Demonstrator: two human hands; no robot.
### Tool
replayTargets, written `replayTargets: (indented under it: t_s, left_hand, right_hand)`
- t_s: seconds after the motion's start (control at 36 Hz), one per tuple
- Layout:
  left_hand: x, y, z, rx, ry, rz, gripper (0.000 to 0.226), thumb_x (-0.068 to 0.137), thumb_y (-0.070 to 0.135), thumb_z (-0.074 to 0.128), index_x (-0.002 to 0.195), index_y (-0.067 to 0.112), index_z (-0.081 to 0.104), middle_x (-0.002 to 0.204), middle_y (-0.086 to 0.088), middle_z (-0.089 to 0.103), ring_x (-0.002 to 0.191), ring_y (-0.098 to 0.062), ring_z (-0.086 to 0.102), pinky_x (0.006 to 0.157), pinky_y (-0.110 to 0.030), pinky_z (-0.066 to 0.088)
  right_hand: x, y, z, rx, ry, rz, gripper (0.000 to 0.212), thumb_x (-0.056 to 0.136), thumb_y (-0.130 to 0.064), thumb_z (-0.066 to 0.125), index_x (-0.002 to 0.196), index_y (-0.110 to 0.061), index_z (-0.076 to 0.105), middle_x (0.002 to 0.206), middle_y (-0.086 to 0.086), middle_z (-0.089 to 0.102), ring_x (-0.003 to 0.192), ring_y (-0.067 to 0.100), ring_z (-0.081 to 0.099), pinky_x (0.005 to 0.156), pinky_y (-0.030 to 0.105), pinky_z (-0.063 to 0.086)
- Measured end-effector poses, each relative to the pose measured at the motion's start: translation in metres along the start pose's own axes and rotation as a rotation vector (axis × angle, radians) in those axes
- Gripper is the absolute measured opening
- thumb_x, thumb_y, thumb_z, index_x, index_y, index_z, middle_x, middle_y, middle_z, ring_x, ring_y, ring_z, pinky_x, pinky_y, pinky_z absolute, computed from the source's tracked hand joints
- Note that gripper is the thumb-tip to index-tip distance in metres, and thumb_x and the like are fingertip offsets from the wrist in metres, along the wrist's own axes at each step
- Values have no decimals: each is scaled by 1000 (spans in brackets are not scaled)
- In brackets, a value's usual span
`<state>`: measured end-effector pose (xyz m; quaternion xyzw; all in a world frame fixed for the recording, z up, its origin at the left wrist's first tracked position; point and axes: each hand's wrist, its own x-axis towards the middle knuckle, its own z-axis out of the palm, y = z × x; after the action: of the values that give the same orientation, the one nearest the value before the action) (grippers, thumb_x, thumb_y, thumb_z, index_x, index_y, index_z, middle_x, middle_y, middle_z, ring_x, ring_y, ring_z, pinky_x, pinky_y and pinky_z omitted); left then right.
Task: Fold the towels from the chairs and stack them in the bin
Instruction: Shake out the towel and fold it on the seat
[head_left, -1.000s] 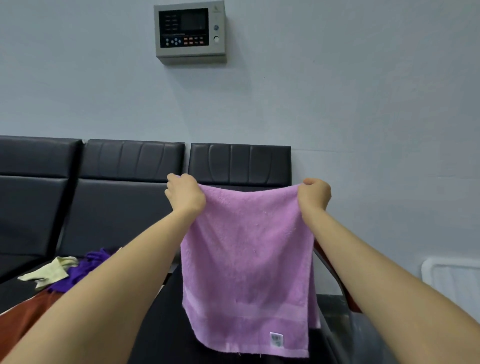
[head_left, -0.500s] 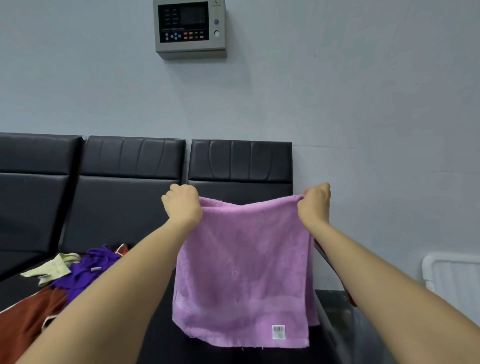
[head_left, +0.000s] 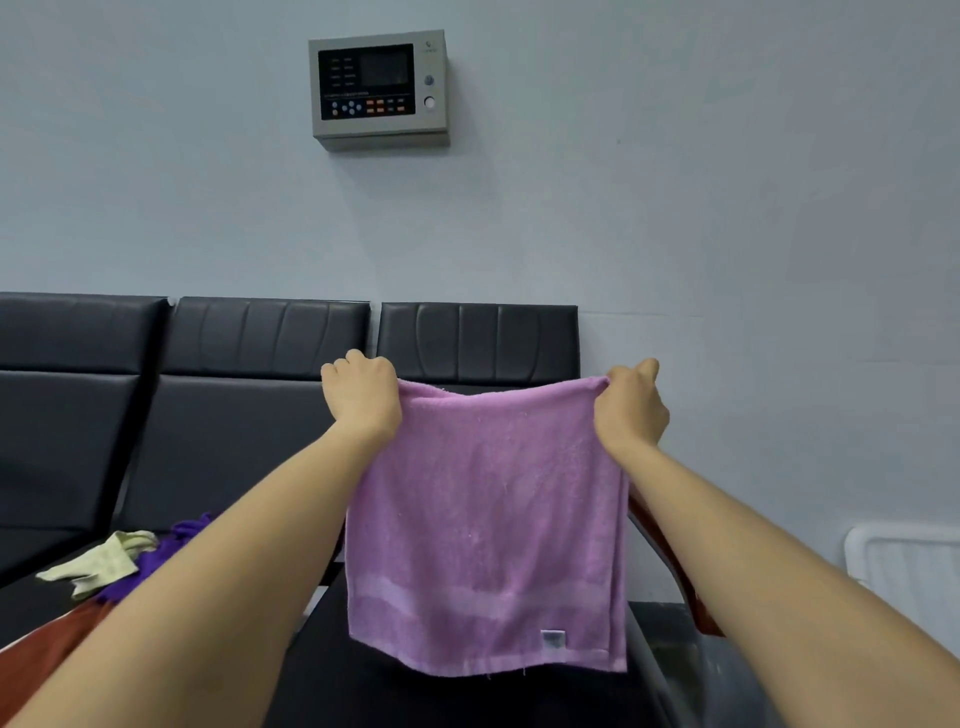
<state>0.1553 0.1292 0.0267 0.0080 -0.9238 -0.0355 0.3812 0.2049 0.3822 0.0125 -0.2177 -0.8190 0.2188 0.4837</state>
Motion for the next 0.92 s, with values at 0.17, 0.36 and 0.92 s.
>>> replayTargets:
  t_s: [0.17,0.36,0.92]
  left_hand:
    - [-4,-2,-3,42,18,17,21,83,3,52,97,15,61,109,-5,56,103,-23,52,87,-29,34]
    - [-11,-4,2,-45,-46,-41,21,83,0,52,102,10,56,109,-9,55,96,-25,59,78,-28,32]
    - [-19,0,33,-152,-150,-78,25,85,-6,45,105,2,57,112,-14,57,97,-33,60,69,-33,39]
  right_hand:
    - [0,5,-10,-52,16,0,28,94,-1,38,92,-7,65,103,13,56,68,28,47,64,29,34]
    - [-6,12,-3,109,-56,126,26,92,-2,38,92,-9,64,102,17,64,80,33,51,69,32,36]
    - [-13,33,16,-222,-68,-82,18,92,-2,46,102,-6,61,109,12,58,101,27,50,84,32,35]
